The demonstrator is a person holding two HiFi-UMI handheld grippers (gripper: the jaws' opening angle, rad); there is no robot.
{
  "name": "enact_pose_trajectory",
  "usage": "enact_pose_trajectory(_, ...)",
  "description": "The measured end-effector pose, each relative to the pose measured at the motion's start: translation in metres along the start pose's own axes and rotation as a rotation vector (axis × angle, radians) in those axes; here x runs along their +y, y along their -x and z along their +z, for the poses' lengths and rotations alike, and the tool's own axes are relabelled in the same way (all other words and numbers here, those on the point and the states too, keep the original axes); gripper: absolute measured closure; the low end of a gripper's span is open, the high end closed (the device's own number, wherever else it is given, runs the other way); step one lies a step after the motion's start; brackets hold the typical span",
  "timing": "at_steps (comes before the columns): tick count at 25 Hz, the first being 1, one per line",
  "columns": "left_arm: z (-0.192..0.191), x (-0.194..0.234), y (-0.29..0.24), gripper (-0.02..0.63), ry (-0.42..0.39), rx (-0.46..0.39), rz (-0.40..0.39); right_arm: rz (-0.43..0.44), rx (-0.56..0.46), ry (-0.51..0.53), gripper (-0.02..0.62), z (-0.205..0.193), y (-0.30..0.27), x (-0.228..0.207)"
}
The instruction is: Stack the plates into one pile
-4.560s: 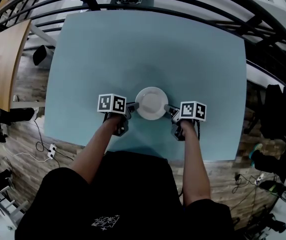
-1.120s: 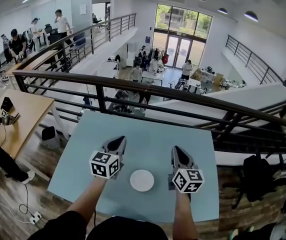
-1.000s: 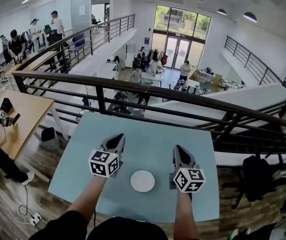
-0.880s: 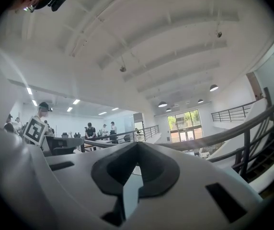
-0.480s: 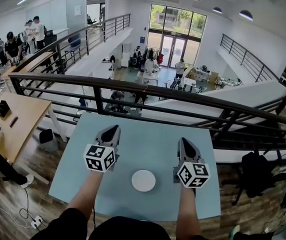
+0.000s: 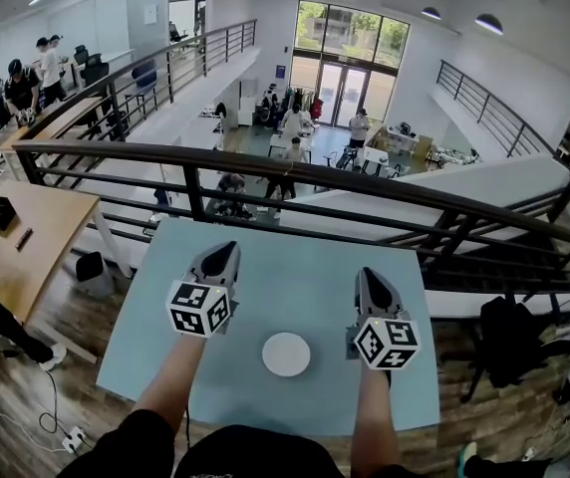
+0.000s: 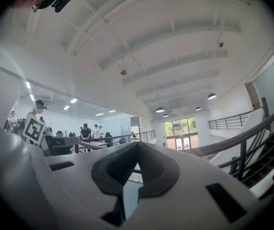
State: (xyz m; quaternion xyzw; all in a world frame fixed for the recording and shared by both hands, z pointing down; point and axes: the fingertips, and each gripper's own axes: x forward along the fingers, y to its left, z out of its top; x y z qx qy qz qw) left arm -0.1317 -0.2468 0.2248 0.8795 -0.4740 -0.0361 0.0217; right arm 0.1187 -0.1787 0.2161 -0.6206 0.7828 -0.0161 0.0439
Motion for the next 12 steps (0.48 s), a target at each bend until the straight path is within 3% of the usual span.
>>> enact_pose_trajectory(12,0.0035,-0.0025,0.0025,0.598,-0.008,-0.002,-0.003,-0.001,-0.001,0.014,0.589,0.0026,0.0021,0.0034)
